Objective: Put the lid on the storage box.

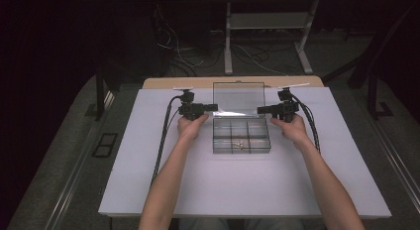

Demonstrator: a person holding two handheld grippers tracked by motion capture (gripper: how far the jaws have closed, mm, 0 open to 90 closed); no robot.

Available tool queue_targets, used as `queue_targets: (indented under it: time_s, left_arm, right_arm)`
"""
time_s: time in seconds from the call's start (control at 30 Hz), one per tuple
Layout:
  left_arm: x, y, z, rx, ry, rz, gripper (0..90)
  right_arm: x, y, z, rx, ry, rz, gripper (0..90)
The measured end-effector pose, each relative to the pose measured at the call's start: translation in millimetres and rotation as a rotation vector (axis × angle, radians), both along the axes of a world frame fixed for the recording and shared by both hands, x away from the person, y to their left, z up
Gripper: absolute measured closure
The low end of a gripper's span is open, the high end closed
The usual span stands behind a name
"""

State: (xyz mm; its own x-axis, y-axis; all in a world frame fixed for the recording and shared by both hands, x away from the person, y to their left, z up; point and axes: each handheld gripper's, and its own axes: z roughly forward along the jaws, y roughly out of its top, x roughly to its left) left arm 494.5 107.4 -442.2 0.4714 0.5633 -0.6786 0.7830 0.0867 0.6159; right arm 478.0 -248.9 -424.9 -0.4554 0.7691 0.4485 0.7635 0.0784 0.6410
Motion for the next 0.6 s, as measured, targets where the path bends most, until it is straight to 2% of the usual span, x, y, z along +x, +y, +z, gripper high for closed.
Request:
queue_targets:
  time_s: [0.17, 0.27, 0.6]
  left_arm:
    - [-2.6, -0.3, 0.6, 0.000, -0.022, 0.002, 80.2]
    - [-3.5, -0.6, 2.3, 0.018, -0.035, -0.003, 80.1]
    - [-5.2, -3.9, 5.4, 0.041, -0.065, -0.011, 76.1]
  right_arm:
    - [0.5, -2.8, 0.0, 0.022, 0.004, 0.004, 70.6]
    - [0.3, -4.8, -0.6, 0.039, 0.003, 0.003, 72.2]
    - [-2.5, -6.3, -0.7, 0.040, -0.026, 0.013, 74.3]
